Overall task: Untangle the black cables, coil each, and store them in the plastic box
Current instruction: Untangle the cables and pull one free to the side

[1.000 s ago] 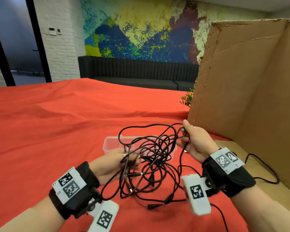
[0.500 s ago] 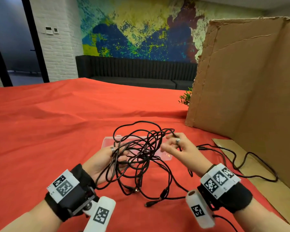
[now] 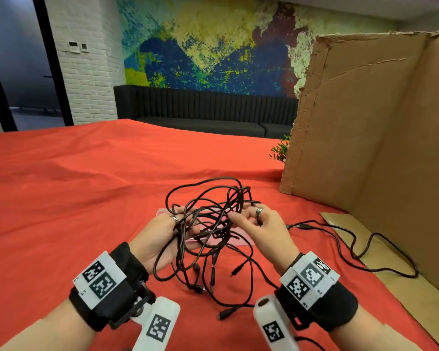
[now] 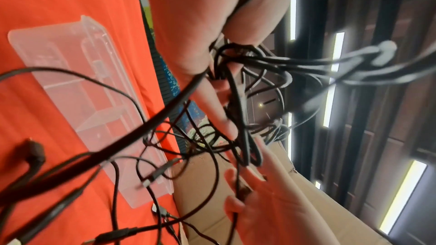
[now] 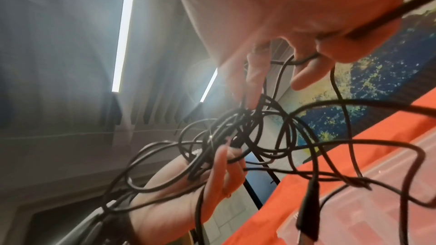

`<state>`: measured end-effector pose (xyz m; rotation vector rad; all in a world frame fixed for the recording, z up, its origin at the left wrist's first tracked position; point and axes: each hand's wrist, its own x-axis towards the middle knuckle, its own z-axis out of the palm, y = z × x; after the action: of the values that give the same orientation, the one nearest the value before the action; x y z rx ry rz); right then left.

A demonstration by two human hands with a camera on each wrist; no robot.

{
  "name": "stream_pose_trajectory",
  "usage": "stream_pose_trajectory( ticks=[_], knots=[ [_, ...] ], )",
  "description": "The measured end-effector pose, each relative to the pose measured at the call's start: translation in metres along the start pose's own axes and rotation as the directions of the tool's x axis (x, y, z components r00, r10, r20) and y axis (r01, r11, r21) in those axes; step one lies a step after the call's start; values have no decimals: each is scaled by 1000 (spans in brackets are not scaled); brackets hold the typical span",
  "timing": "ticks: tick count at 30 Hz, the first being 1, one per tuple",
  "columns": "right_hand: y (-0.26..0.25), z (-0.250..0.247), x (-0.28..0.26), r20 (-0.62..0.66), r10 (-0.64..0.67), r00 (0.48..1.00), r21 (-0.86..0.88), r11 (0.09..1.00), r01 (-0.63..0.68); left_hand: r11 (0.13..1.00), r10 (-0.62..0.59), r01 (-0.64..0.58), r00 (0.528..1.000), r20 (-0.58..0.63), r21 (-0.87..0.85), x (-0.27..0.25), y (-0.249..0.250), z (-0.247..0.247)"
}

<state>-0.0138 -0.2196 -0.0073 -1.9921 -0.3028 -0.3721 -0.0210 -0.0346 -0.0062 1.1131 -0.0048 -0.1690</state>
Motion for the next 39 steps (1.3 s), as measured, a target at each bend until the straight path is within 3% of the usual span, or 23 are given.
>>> stream_pose_trajectory(
  ticks=[3,5,8,11,14,16,18,22,26,29,36,39],
  knots=[
    [-1,-8,7,-94,20,995,106,994,-10,995,-29,28,1000,6,96,-1,3,-9],
    [0,-16,12,-91,105,990,225,971,-82,991,-71,70,997,3,117,-1,3,-17],
    [0,-22,14,-6,175,985,318,934,-164,980,-122,133,989,-82,146,0,8,-26],
    [-3,-21,12,118,137,984,278,946,-165,974,-107,139,978,-181,177,2,14,-33],
    [-8,-17,10,193,111,975,256,953,-159,826,51,49,986,-160,562,6,18,-41],
    [-7,-14,9,228,87,970,236,961,-142,777,38,23,996,-84,629,4,21,-38],
    [-7,-11,10,237,72,969,239,962,-129,780,24,0,999,-30,626,6,24,-35],
    [-6,-11,13,193,76,978,226,967,-119,774,194,-159,981,8,613,9,33,-33],
    [2,-14,16,136,33,990,245,967,-65,940,175,-155,984,-41,303,11,48,-39],
    [5,-14,15,136,4,991,219,975,-34,952,179,-154,981,-71,265,12,61,-41],
    [20,-15,34,12,19,1000,-20,1000,-19,790,356,-221,925,-134,572,18,82,-61],
    [22,-22,37,-18,16,1000,-55,998,-17,600,469,-200,872,-139,775,20,92,-80]
  ],
)
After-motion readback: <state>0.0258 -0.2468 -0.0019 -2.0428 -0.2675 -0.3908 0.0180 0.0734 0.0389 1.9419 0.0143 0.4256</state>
